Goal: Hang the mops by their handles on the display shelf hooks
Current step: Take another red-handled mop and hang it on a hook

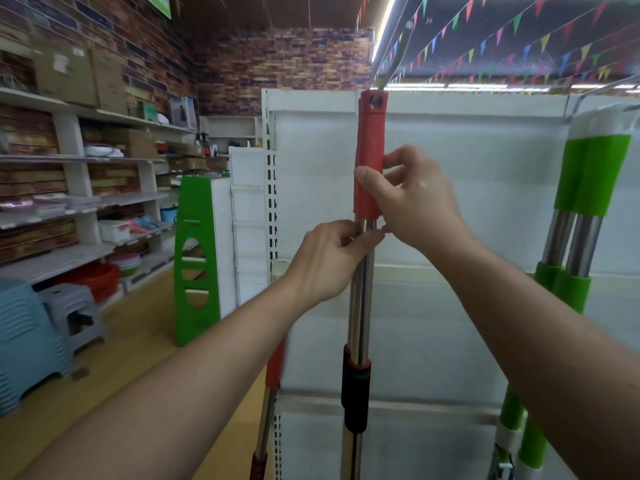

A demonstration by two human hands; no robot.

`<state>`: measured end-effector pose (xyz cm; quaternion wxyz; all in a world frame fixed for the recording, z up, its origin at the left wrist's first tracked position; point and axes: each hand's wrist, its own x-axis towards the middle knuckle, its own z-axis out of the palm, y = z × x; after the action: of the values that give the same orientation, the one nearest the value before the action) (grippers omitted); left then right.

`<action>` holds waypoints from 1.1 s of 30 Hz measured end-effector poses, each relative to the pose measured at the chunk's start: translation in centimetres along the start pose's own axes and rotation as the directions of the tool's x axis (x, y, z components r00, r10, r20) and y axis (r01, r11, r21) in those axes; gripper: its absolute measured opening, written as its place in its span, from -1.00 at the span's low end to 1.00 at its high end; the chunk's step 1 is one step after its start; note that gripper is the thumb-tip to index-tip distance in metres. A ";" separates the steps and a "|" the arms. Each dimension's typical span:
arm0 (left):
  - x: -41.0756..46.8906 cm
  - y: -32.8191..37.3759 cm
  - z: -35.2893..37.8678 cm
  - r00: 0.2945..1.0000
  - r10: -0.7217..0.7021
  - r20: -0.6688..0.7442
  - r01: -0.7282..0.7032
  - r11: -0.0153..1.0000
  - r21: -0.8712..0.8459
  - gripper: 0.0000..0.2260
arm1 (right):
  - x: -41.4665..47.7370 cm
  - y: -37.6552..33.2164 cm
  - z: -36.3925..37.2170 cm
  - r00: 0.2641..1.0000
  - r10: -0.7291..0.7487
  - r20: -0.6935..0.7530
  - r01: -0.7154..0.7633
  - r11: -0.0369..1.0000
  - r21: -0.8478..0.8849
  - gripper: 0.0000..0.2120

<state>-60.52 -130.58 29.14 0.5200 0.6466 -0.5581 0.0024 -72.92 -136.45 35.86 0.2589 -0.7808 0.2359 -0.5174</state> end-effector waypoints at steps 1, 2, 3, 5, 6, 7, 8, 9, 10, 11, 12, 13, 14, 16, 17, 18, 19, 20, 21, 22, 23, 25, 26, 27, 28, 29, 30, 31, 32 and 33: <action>0.0 0.0 0.0 1.000 -0.003 0.000 0.003 1.000 -0.001 -0.47 | 0.0 0.1 0.2 1.000 0.002 -0.014 -0.002 1.000 -0.007 -0.70; -0.1 0.1 0.0 1.000 -0.006 0.001 0.006 1.000 0.000 -0.44 | 0.0 0.3 0.3 1.000 0.008 -0.025 -0.009 1.000 -0.010 -0.69; -0.2 0.2 0.0 1.000 -0.012 -0.001 0.012 1.000 -0.002 -0.42 | 0.1 0.4 0.4 0.999 0.013 -0.035 -0.013 1.000 -0.017 -0.67; -0.4 0.4 0.0 0.999 -0.036 -0.017 0.036 0.999 -0.017 -0.35 | 0.2 0.6 0.5 0.999 0.010 -0.045 -0.012 0.999 -0.037 -0.65; -0.5 0.5 0.1 0.998 -0.053 -0.031 0.053 0.998 -0.026 -0.30 | 0.2 0.7 0.5 0.999 0.010 -0.044 -0.011 0.999 -0.040 -0.64; -0.7 0.5 0.1 0.996 -0.070 -0.049 0.069 0.997 -0.029 -0.27 | 0.1 0.7 0.5 0.999 0.013 -0.039 -0.015 0.999 -0.039 -0.63; -0.8 0.5 0.2 0.994 -0.085 -0.067 0.083 0.996 -0.026 -0.28 | 0.0 0.9 0.5 0.999 0.024 -0.028 -0.025 0.999 -0.032 -0.63; -0.9 0.6 0.2 0.992 -0.100 -0.081 0.099 0.995 -0.023 -0.31 | -0.3 1.1 0.6 0.999 0.041 -0.010 -0.041 0.999 -0.014 -0.64; -1.0 0.6 0.3 0.989 -0.117 -0.092 0.115 0.993 -0.027 -0.36 | -0.6 1.4 0.7 0.998 0.060 0.010 -0.060 0.998 0.007 -0.65; -1.1 0.6 0.4 0.986 -0.133 -0.103 0.130 0.991 -0.035 -0.42 | -1.0 1.7 0.8 0.997 0.076 0.031 -0.077 0.997 0.021 -0.66; -1.3 0.7 0.5 0.983 -0.146 -0.113 0.142 0.989 -0.038 -0.49 | -1.5 2.2 0.9 0.995 0.086 0.044 -0.087 0.996 0.025 -0.67; -1.6 0.6 0.7 0.980 -0.154 -0.123 0.152 0.988 -0.029 -0.56 | -2.0 2.6 1.1 0.994 0.094 0.052 -0.095 0.995 0.023 -0.67; -2.1 0.5 0.9 0.979 -0.159 -0.131 0.159 0.987 -0.007 -0.62 | -2.6 3.1 1.2 0.994 0.102 0.051 -0.103 0.994 0.025 -0.69; -3.4 0.2 1.3 0.975 -0.174 -0.134 0.181 0.983 0.038 -0.65 | -3.9 4.2 1.5 0.991 0.126 0.036 -0.128 0.990 0.056 -0.72; -4.2 -0.2 1.6 0.973 -0.186 -0.135 0.194 0.980 0.052 -0.66 | -4.6 4.7 1.5 0.989 0.142 0.027 -0.144 0.987 0.077 -0.73; -5.0 -0.6 1.9 0.970 -0.203 -0.132 0.213 0.975 0.069 -0.66 | -5.3 5.2 1.6 0.987 0.159 0.021 -0.160 0.983 0.090 -0.74; -6.0 -1.2 2.3 0.967 -0.226 -0.121 0.238 0.967 0.090 -0.67 | -5.9 5.7 1.7 0.985 0.172 0.020 -0.174 0.980 0.096 -0.74; -6.9 -2.0 2.6 0.962 -0.255 -0.099 0.265 0.957 0.116 -0.71 | -6.6 6.2 1.8 0.982 0.184 0.030 -0.186 0.977 0.101 -0.75; -8.0 -3.0 3.0 0.956 -0.284 -0.071 0.292 0.947 0.137 -0.76 | -7.5 6.5 2.0 0.979 0.197 0.051 -0.201 0.973 0.111 -0.76; -9.1 -3.9 3.2 0.949 -0.311 -0.046 0.314 0.939 0.140 -0.83 | -8.3 6.9 2.1 0.975 0.210 0.073 -0.218 0.967 0.128 -0.77; -10.3 -4.8 3.4 0.940 -0.339 -0.032 0.340 0.931 0.129 -0.88 | -9.3 7.3 2.3 0.969 0.228 0.094 -0.240 0.959 0.152 -0.78; -12.6 -6.1 3.3 0.913 -0.406 -0.032 0.407 0.908 0.095 -0.90 | -11.3 8.0 2.5 0.956 0.263 0.130 -0.285 0.938 0.200 -0.79; -13.6 -6.5 3.1 0.902 -0.429 -0.040 0.431 0.898 0.086 -0.89 | -12.4 8.3 2.6 0.947 0.280 0.156 -0.309 0.926 0.217 -0.80; -14.5 -6.8 2.8 0.895 -0.444 -0.052 0.447 0.891 0.084 -0.87 | -13.4 8.6 2.8 0.937 0.297 0.185 -0.335 0.913 0.231 -0.82; -15.3 -7.1 2.4 0.889 -0.453 -0.065 0.457 0.885 0.085 -0.85 | -14.4 8.9 3.0 0.926 0.312 0.213 -0.359 0.901 0.244 -0.84; -15.9 -7.4 2.0 0.884 -0.462 -0.073 0.467 0.880 0.082 -0.84 | -15.2 9.1 3.3 0.916 0.325 0.237 -0.380 0.890 0.250 -0.86; -16.6 -7.8 1.7 0.876 -0.476 -0.075 0.481 0.873 0.078 -0.83 | -16.0 9.4 3.7 0.905 0.338 0.259 -0.401 0.880 0.255 -0.87; -17.1 -8.2 1.4 0.867 -0.492 -0.074 0.497 0.865 0.065 -0.84 | -16.8 9.6 4.2 0.894 0.350 0.279 -0.421 0.869 0.259 -0.87; -17.7 -8.7 1.1 0.855 -0.513 -0.074 0.517 0.855 0.043 -0.86 | -17.5 9.8 4.7 0.883 0.362 0.298 -0.440 0.860 0.259 -0.86; -18.2 -9.2 0.9 0.843 -0.533 -0.077 0.536 0.844 0.019 -0.89 | -18.2 9.9 5.3 0.872 0.374 0.317 -0.458 0.852 0.254 -0.87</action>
<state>-61.24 -119.62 12.00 0.5062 0.7861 -0.3376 -0.1093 -75.42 -131.51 15.16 0.5171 -0.7176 0.2779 -0.3747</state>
